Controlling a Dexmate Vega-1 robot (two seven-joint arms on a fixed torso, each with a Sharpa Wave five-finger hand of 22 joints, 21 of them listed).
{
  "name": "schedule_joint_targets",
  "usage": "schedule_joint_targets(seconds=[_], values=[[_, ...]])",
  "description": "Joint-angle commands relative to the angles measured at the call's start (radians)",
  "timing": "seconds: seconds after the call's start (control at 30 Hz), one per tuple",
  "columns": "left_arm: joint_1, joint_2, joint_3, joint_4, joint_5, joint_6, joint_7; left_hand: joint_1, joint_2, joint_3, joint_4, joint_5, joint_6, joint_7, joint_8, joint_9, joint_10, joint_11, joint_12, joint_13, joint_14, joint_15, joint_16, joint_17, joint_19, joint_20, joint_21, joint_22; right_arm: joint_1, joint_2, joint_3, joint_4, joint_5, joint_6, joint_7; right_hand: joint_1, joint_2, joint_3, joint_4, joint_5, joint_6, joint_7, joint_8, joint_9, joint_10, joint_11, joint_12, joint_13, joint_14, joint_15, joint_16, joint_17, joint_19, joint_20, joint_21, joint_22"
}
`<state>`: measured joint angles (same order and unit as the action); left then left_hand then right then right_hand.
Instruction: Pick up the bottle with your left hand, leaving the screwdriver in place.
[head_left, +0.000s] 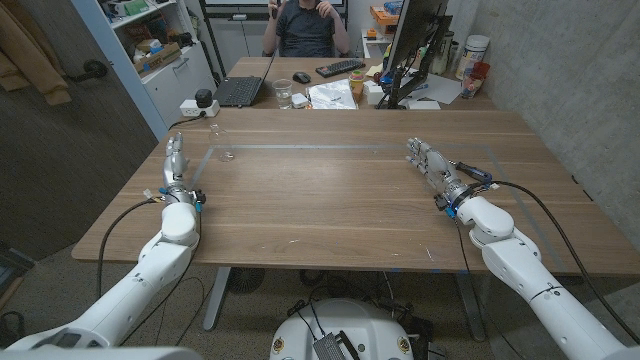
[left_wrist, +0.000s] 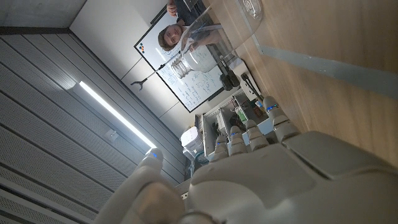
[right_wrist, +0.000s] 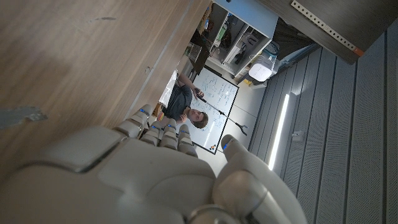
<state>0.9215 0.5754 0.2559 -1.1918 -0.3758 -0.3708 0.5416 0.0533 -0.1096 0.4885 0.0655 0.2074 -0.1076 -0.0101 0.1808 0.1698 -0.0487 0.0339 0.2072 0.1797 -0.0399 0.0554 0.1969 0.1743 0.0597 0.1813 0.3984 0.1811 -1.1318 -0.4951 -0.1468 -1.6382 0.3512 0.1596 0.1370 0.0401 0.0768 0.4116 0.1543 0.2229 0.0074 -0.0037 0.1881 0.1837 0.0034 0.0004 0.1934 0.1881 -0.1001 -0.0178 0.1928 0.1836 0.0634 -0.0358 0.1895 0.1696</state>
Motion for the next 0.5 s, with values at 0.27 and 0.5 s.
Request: schedule_joint_targets(seconds=[0.27,0.5], values=[[-0.244,-0.038,0.146,0.251,0.033,0.016,-0.045,0.052,-0.072,-0.051,-0.051,0.036,-0.110,0.012,-0.011,0.008,-0.020,0.019,-0.010,0.004,-0.002,0.013,-0.009,0.003,0.023,0.030,-0.021,0.000,-0.039,-0.031,0.014,-0.041,-0.003,-0.014,-0.054,-0.005,0.043,-0.001,0.000,0.008,0.009,-0.005,0.008,0.004,0.006,0.005,0.006,0.006,0.005,0.004,0.003,0.005,0.006,-0.001,0.006,0.003],[-0.327,-0.033,0.200,0.332,0.063,0.052,-0.070,0.087,-0.080,-0.083,-0.084,0.055,-0.169,0.039,-0.008,0.009,-0.013,0.049,-0.007,0.006,0.012,0.032,-0.005,0.004,0.037,0.030,-0.032,0.001,-0.018,-0.031,0.006,-0.030,-0.006,-0.012,-0.054,-0.005,0.043,-0.001,0.000,0.008,0.014,-0.006,0.010,0.004,0.005,0.004,0.006,0.006,0.006,0.004,0.003,0.005,0.006,-0.001,0.006,0.003]])
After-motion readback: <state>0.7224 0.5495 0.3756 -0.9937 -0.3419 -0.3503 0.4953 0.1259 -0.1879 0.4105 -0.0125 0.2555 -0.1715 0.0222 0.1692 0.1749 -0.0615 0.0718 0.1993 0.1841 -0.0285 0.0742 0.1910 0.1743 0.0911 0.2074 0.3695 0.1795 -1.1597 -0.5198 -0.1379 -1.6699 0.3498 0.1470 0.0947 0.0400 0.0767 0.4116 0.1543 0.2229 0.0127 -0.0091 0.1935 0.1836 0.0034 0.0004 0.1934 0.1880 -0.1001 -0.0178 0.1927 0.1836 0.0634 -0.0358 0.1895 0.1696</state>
